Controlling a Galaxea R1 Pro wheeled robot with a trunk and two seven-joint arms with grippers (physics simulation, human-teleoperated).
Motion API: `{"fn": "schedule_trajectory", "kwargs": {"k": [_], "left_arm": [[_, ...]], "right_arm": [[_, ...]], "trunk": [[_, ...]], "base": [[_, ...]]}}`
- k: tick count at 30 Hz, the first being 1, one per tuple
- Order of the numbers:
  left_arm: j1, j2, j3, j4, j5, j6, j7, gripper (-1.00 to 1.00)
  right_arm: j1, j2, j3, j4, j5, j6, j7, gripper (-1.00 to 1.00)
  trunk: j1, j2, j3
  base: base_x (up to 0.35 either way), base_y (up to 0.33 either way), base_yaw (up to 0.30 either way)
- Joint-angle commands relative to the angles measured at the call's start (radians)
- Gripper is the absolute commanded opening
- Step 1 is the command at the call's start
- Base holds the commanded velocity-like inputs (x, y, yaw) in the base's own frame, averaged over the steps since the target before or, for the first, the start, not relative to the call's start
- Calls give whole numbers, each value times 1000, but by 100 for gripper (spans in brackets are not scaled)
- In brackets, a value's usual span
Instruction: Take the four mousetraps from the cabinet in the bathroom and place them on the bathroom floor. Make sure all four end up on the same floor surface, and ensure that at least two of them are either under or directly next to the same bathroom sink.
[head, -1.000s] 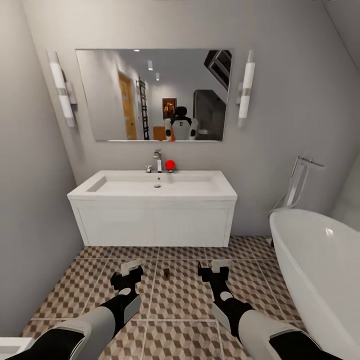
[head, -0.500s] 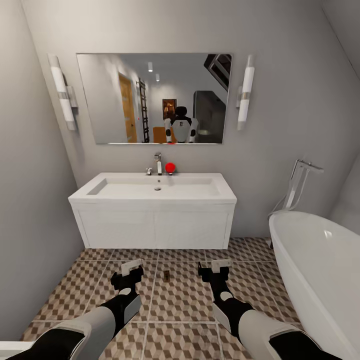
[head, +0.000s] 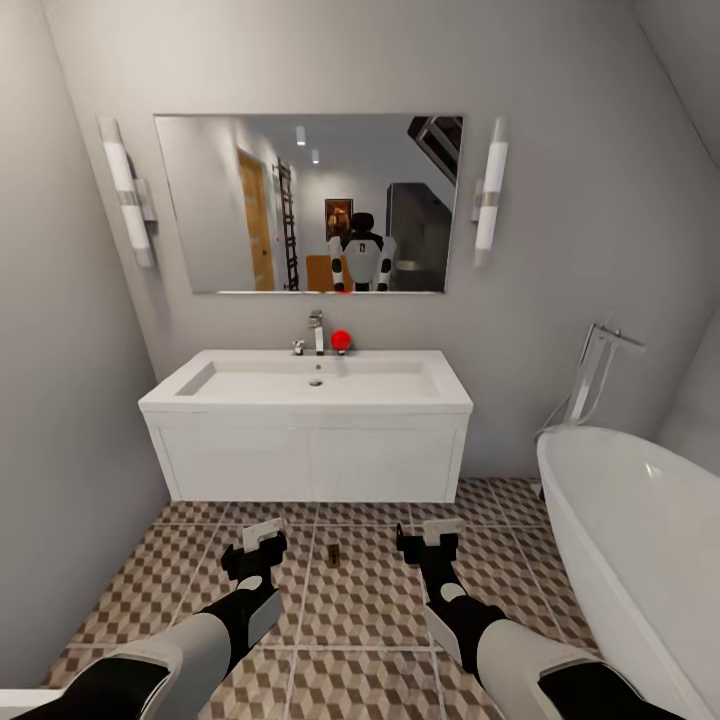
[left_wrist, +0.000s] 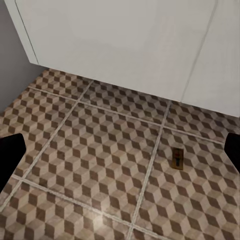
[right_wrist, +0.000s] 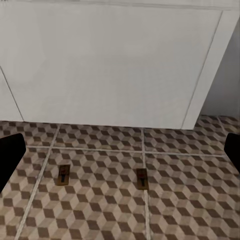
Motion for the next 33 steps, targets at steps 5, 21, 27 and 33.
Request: {"fn": "schedule_trajectory", "kwargs": {"k": [5,21,27,33], "left_arm": [[-1,0,-9,1,9,-3,3,100],[-1,0,-8,1,9,-3,0,100],[-2,0,-8,2,9,-3,-1,100],[-1,1,-8,4,10,-3,-2,100]], "right_arm": [[-1,0,8,1,1,-1,-9,100],[-1,0,7,1,1,-1,-9,100],[-1,0,7,1,1,-1,-9,100],[-1,0,7,4,0,-1,-9,100]], "trunk": [[-19,35,15],[-81,147,65],[-104,189,84],[-127,231,102]], "base": [[0,0,0],[0,0,0],[0,0,0],[0,0,0]]}}
